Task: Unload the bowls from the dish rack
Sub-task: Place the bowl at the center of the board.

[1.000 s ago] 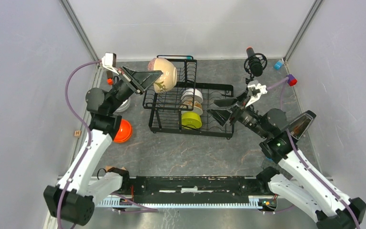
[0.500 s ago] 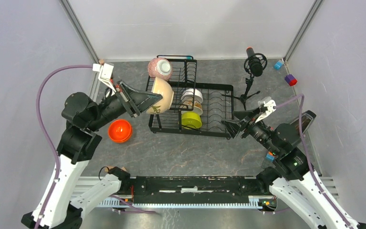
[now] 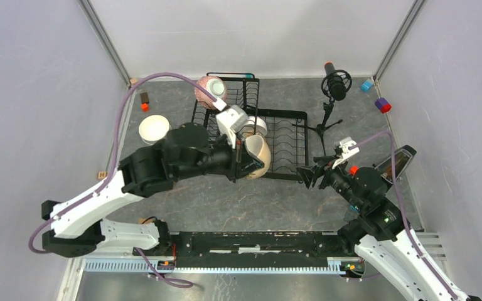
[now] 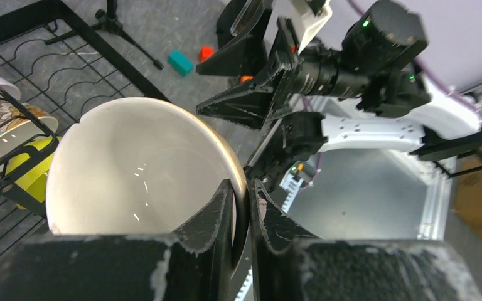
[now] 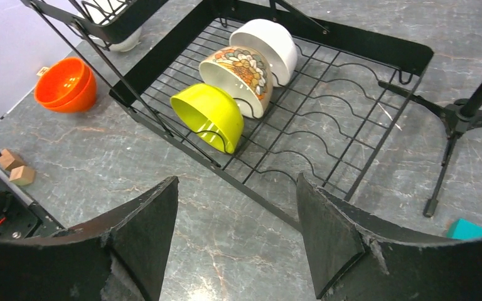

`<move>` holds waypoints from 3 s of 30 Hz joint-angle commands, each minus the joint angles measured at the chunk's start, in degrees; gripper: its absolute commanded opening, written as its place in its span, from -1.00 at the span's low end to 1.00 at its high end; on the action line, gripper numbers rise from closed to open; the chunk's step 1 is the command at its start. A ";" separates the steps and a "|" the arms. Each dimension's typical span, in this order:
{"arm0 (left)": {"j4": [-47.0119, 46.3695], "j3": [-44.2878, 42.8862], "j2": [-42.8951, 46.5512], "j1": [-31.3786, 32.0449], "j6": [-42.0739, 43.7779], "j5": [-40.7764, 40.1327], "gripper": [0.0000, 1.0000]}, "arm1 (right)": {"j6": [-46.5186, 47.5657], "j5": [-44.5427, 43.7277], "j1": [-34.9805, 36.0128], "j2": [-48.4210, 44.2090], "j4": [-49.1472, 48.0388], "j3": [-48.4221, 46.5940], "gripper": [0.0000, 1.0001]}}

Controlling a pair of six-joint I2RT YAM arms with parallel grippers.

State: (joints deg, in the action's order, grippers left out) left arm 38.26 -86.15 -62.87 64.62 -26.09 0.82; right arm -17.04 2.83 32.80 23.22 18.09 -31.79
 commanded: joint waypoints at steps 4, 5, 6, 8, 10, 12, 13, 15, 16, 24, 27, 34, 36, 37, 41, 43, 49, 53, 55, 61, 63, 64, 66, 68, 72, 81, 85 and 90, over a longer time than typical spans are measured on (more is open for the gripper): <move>-0.02 -2.74 -2.63 14.57 10.88 -22.94 -0.96 | 0.55 -7.25 0.01 -2.90 1.82 4.42 0.51; 0.22 -2.12 -3.29 16.59 11.39 -25.58 -0.95 | 0.60 -7.68 0.03 -2.96 2.09 4.79 0.52; 0.54 -1.41 -3.97 18.77 11.81 -27.86 -0.95 | 0.66 -8.20 0.07 -2.92 2.27 5.10 0.53; 1.59 -0.09 -5.20 22.30 12.20 -31.09 -0.96 | 0.97 -8.78 0.00 -2.92 2.79 5.25 0.53; 2.43 1.43 -6.18 24.91 12.20 -33.50 -0.96 | 1.58 -9.42 -0.02 -3.09 3.20 5.16 0.54; 2.79 3.28 -7.01 26.83 11.92 -35.37 -0.96 | 1.95 -10.06 0.03 -3.48 3.45 4.94 0.55; 2.85 4.47 -7.45 27.39 11.52 -35.86 -0.96 | 2.04 -10.19 -0.01 -3.73 3.53 4.90 0.55; 2.82 6.42 -8.59 28.14 11.28 -36.98 -0.95 | 2.18 -10.16 0.02 -4.20 3.59 5.05 0.56; 2.85 7.42 -9.05 28.49 11.03 -37.75 -0.96 | 2.10 -9.99 -0.05 -4.34 3.76 5.17 0.56; -4.64 19.70 -10.56 29.20 10.97 -42.40 -0.96 | 1.42 -10.21 0.00 -5.21 4.03 7.30 0.59; -7.46 23.78 -10.90 29.22 11.87 -42.94 -0.96 | 1.07 -9.70 0.03 -4.77 4.15 7.58 0.59; -16.79 32.74 -11.86 29.20 15.94 -42.95 -0.95 | -0.37 -4.27 0.03 -3.38 1.75 9.80 0.58; -19.61 35.05 -12.03 29.24 16.56 -42.73 -0.96 | -0.27 -2.96 0.00 -2.82 0.92 10.33 0.57; -21.35 36.03 -12.19 29.24 16.79 -42.66 -0.96 | -0.29 -0.52 -0.05 -2.39 0.59 10.50 0.57; -27.61 39.74 -14.65 29.17 17.60 -42.48 -0.95 | 0.07 2.36 0.04 -0.07 -0.20 11.42 0.55; -29.43 40.21 -16.74 29.24 17.65 -42.73 -0.95 | -0.15 2.97 0.03 0.39 -0.83 12.19 0.55; -35.53 41.48 -22.01 29.31 16.83 -42.93 -0.96 | -1.07 5.60 0.01 0.89 -2.86 14.38 0.54; -37.31 42.37 -23.29 29.28 14.51 -42.82 -0.95 | -1.22 7.13 0.06 1.38 -3.40 15.14 0.54; -36.96 42.55 -24.09 29.28 12.91 -43.23 -0.96 | -1.27 8.10 0.05 2.01 -3.58 15.35 0.54; -36.06 43.49 -24.34 29.46 8.64 -43.45 -0.92 | -0.95 9.25 0.06 2.99 -3.54 15.60 0.53; -35.90 43.94 -24.09 29.60 8.03 -43.36 -0.81 | -0.89 9.39 0.03 3.15 -3.54 15.52 0.54; -35.77 43.95 -24.06 29.63 7.60 -43.23 -0.74 | -0.87 9.46 0.05 3.15 -3.50 15.50 0.54; -35.42 43.96 -24.07 29.84 7.16 -42.70 -0.54 | -0.83 9.47 -0.02 3.28 -3.46 15.46 0.54; -35.11 43.77 -23.91 30.00 6.86 -42.57 -0.26 | -0.81 9.76 0.06 3.33 -3.26 15.44 0.54; -33.93 42.75 -22.23 31.57 6.84 -44.08 0.16 | -0.53 10.05 0.06 3.79 -2.43 14.33 0.53; -23.01 40.45 -8.33 34.17 -2.97 -49.98 0.59 | 0.72 12.38 0.19 8.04 -0.99 10.06 0.47; -16.65 43.25 0.18 34.23 -16.43 -56.30 0.76 | 0.85 12.51 1.70 11.20 -1.04 8.05 0.43; -5.23 46.59 8.48 34.10 -40.37 -60.09 0.75 | 1.16 7.54 8.09 16.56 -0.16 4.46 0.42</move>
State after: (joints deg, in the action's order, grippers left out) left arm 21.78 -42.46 -58.35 98.50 -41.85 -52.64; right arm -17.04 13.39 36.67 36.64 18.22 -22.72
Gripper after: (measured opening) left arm 0.877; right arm 0.713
